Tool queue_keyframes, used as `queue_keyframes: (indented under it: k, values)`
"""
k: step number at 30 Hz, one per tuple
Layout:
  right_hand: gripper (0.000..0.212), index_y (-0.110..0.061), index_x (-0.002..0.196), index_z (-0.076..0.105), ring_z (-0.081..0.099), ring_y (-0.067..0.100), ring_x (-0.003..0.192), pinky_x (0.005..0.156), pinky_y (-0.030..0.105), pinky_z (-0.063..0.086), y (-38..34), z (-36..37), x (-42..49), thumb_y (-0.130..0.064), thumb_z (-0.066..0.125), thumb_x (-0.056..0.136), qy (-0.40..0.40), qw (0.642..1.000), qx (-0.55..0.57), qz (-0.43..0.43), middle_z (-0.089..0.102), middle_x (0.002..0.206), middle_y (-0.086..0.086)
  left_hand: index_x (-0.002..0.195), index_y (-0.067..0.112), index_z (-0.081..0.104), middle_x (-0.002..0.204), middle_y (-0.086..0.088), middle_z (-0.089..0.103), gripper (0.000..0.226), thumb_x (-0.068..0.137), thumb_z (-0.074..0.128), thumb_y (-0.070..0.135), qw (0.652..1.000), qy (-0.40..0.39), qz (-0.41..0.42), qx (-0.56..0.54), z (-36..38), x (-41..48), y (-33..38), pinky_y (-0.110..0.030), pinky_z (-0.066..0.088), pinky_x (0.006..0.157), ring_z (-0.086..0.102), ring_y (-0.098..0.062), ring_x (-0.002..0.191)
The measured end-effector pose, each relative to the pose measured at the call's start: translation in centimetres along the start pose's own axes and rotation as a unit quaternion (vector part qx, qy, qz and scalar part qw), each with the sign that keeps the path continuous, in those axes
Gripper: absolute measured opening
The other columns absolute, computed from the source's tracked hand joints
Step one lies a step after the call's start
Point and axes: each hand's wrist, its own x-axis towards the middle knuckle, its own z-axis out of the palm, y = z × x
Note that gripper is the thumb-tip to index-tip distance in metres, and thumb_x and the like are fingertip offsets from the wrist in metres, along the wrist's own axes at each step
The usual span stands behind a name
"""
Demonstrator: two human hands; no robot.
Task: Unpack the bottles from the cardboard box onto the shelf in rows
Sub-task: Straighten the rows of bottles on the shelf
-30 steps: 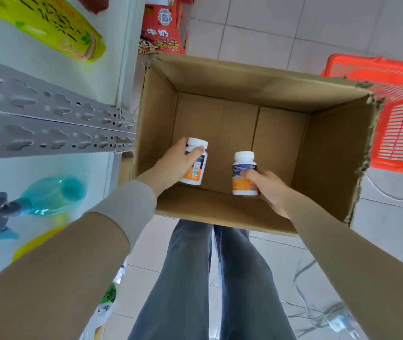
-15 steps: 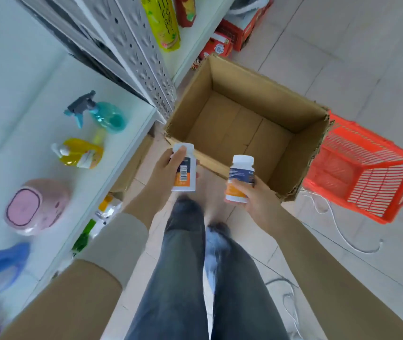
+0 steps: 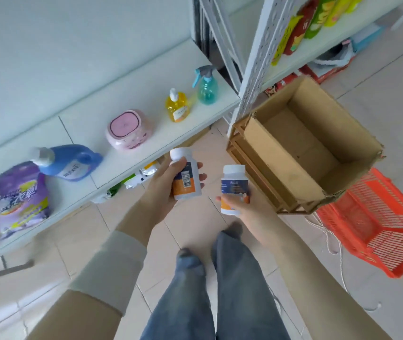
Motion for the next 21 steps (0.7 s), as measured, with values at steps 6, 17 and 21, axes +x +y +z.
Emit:
queue_keyframes:
  k: [6,17,21]
  values:
    - [0.066,-0.022,0.117,0.049,0.061,0.020,0.106,0.090,0.027,0.049,-0.6,9.7,-4.0,-0.049,0.074,0.063,-0.111,0.993,-0.021,0.011,0.060,0.121,0.008,0.105,0.016,0.055,0.080,0.002,0.072,0.026,0.099,0.030,0.022,0.995,0.071,0.071,-0.005,-8.3,-9.1,0.6,-0.025,0.059,0.066,0.070,-0.011,0.069]
    - [0.018,-0.019,0.100,0.060,0.065,-0.006,0.071,0.064,0.007,0.048,-0.7,19.6,-7.3,-0.008,0.061,0.086,-0.269,0.949,-0.161,-0.043,0.065,0.087,-0.007,0.098,0.016,0.058,0.078,0.003,0.067,0.016,0.083,0.059,0.010,0.950,0.200,0.209,-0.119,-15.7,-22.8,-0.7,-0.016,0.053,0.060,0.063,-0.008,0.072]
    - [0.027,-0.018,0.109,0.057,0.068,0.008,0.087,0.071,0.011,0.051,-0.5,22.4,-9.3,-0.012,0.066,0.084,-0.339,0.923,-0.183,-0.028,0.068,0.101,-0.003,0.103,0.015,0.055,0.086,0.008,0.073,0.030,0.073,0.059,0.017,0.928,0.246,0.241,-0.144,-17.7,-26.1,-2.0,-0.028,0.057,0.072,0.069,-0.011,0.078]
